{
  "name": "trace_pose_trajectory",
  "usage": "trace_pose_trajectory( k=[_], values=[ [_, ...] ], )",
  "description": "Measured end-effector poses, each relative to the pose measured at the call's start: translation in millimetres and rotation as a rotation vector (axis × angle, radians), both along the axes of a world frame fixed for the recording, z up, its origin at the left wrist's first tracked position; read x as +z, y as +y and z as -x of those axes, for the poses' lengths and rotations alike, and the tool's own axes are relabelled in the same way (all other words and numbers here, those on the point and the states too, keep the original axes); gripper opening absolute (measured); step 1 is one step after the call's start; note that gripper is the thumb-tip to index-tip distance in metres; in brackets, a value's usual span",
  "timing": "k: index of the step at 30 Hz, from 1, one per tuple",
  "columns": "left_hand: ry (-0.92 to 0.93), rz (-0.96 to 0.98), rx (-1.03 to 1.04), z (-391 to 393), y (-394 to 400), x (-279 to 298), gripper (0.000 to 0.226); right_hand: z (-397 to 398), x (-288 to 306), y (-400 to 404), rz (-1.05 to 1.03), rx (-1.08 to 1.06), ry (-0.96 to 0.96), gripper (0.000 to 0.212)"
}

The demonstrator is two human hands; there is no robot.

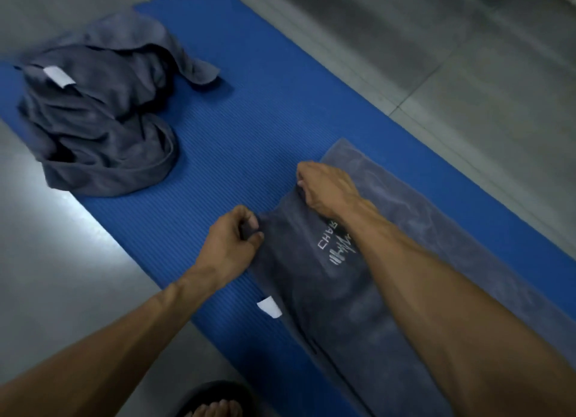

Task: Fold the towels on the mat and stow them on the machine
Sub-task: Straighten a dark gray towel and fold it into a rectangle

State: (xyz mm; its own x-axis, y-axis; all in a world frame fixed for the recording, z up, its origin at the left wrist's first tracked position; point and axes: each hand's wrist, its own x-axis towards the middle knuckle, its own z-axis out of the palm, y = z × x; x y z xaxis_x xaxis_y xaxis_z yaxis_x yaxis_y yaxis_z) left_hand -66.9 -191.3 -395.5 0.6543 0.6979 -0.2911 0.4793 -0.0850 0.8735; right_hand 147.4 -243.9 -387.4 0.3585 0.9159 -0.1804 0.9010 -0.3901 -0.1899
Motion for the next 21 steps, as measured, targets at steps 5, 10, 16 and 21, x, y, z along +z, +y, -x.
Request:
trace_pose_trajectory(
  k=[5, 10, 16, 21],
  values=[
    [0.307, -0.296, -0.005, 44, 36, -14, 0.030, -1, -10, 42, -0.101, -0.025, 0.079, 0.008],
    [0.429, -0.413, -0.040, 14, 45, -16, 0.041, -30, -18, 37, -0.166, -0.162, 0.062, 0.025],
    [0.530, -0.601, -0.155, -21, 53, -22, 0.025, -100, -19, 52, -0.006, -0.512, 0.052, 0.042],
    [0.560, -0.655, -0.242, -15, 62, -22, 0.027, -128, -14, 84, -0.074, -0.626, 0.061, 0.018]
  ],
)
